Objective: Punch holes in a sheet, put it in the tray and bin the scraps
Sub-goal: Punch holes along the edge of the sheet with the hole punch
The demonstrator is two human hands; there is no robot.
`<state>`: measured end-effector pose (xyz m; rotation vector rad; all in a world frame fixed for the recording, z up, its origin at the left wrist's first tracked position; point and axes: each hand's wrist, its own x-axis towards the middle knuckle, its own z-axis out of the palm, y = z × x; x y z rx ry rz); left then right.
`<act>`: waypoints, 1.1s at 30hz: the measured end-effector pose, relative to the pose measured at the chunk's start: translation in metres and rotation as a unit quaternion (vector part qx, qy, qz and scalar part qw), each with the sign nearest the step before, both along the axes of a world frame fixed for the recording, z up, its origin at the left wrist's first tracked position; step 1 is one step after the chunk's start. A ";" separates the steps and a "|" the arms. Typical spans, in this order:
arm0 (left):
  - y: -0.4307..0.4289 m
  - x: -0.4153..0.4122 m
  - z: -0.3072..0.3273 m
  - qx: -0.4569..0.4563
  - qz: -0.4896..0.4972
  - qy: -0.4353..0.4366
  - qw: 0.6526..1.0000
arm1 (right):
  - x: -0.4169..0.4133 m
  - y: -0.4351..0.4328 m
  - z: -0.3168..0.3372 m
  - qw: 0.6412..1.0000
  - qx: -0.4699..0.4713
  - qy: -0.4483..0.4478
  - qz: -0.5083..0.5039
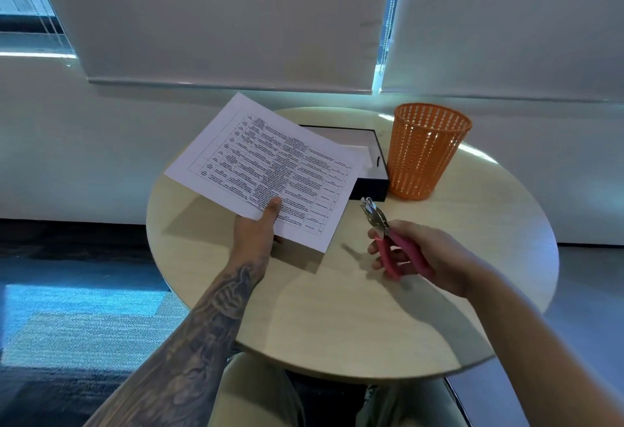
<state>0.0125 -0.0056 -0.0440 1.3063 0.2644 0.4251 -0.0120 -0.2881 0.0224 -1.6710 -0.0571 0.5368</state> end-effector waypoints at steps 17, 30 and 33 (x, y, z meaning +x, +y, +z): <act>0.001 0.001 0.001 -0.008 0.016 0.037 0.999 | 0.006 0.011 0.002 0.980 -0.130 0.014 0.148; -0.004 0.000 0.005 0.013 0.030 0.062 0.998 | 0.005 0.026 0.010 0.955 -0.221 -0.021 0.196; -0.002 0.001 0.003 0.012 0.029 0.069 0.997 | 0.006 0.028 0.009 0.954 -0.226 -0.025 0.196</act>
